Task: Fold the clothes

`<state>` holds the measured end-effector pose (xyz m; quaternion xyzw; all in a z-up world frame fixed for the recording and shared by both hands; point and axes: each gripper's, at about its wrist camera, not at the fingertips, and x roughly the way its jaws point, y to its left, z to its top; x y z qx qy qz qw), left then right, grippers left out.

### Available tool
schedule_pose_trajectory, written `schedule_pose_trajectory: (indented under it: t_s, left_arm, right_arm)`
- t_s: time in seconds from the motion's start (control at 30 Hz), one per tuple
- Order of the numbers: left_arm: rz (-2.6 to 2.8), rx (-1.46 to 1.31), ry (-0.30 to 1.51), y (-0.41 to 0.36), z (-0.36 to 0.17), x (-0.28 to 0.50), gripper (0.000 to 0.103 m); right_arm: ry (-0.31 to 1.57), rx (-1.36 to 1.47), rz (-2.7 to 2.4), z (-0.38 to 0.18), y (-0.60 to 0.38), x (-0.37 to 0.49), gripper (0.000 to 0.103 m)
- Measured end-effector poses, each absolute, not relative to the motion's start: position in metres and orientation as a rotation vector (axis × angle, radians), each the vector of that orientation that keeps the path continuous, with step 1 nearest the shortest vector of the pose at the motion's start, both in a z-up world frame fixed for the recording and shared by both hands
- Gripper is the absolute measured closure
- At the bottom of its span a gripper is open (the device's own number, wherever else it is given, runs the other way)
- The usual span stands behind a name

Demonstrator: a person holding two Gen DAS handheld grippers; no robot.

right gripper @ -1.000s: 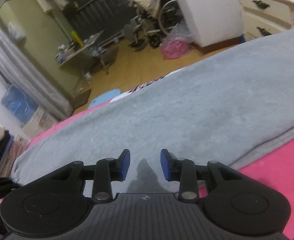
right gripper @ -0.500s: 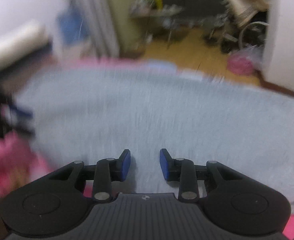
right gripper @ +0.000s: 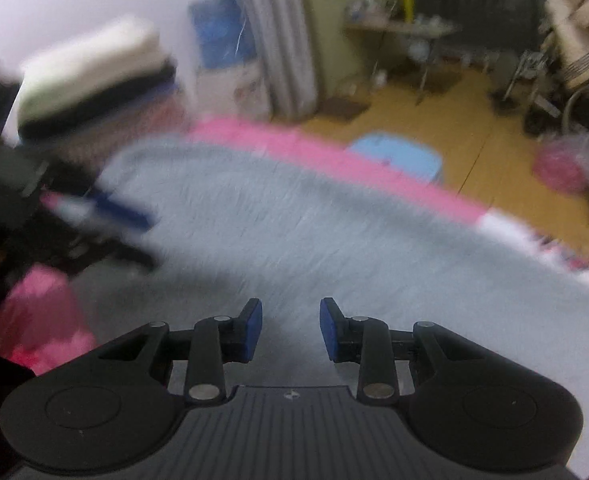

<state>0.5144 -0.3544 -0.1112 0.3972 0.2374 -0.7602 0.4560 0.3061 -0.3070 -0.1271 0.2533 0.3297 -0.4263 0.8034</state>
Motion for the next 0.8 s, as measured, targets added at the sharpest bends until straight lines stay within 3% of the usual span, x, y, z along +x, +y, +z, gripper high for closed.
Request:
schedule_pose_trajectory:
  t_s: [0.1, 0.37, 0.57, 0.67, 0.8]
  left_arm:
    - [-1.93, 0.935, 0.558, -0.36, -0.118, 0.524, 0.054]
    - [-1.9, 0.771, 0.688, -0.359, -0.106, 0.562, 0.056]
    - [-1.873, 0.705, 0.67, -0.367, -0.09, 0.566, 0.055]
    - [-1.801, 0.807, 0.592, -0.378, -0.104, 0.55, 0.055]
    - [-1.741, 0.728, 0.653, -0.393, -0.114, 0.565, 0.06]
  right_arm:
    - [0.699, 0.527, -0.915, -0.132, -0.289, 0.303, 0.069]
    - [0.656, 0.637, -0.951, -0.135, -0.25, 0.275, 0.069]
    - [0.594, 0.606, -1.02, -0.106, -0.267, 0.268, 0.069]
    - [0.629, 0.585, -1.065, -0.112, -0.277, 0.269, 0.069]
    - [0.698, 0.544, -1.08, -0.134, -0.253, 0.27, 0.069]
